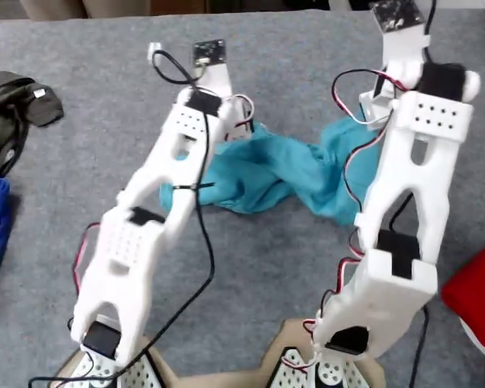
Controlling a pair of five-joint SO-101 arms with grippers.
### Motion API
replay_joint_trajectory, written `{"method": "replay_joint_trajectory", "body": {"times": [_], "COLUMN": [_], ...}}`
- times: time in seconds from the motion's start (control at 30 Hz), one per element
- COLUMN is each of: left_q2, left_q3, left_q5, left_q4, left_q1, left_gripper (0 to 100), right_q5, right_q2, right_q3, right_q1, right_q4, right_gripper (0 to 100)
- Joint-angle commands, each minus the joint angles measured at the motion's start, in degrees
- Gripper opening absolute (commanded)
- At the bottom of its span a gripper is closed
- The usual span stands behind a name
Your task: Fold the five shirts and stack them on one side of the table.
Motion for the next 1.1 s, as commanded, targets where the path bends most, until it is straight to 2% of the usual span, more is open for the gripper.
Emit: {"method": "replay_joint_trajectory", "body": {"times": [0.0, 0.13, 0.27, 0.4, 0.67, 0.87, 0.93, 1.07], "left_q2": [9.98, 19.38, 25.45, 27.91, 29.14, 29.05, 29.05, 29.05], "left_q3": [-22.51, -37.45, -44.84, -44.92, -41.05, -42.29, -42.64, -42.64], "left_q5": [0.0, 0.09, 0.0, -0.09, 0.0, -0.26, -2.9, -7.47], "left_q4": [3.6, 4.75, 1.14, -2.55, -2.02, 4.92, 7.12, 8.53], "left_q1": [1.41, 1.58, 1.58, 1.23, 0.97, 0.97, 1.14, 1.23], "left_gripper": [24, 24, 23, 22, 22, 22, 21, 13], "right_q5": [-0.26, -0.26, -0.26, -0.35, -0.35, -0.35, -0.35, -0.35], "right_q2": [1.54, 3.91, 6.2, 7.78, 9.01, 9.01, 9.01, 9.01], "right_q3": [0.48, 0.48, 0.4, 0.31, 0.22, 0.22, 0.4, 0.13], "right_q1": [0.4, -0.66, -1.8, -2.42, -2.42, -2.42, -2.42, -2.42], "right_q4": [-3.69, -5.8, -7.56, -8.7, -11.25, -11.87, -12.31, -12.4], "right_gripper": [0.5, 0.5, 0.5, 0.5, 0.5, 0.5, 0.5, 0.5]}}
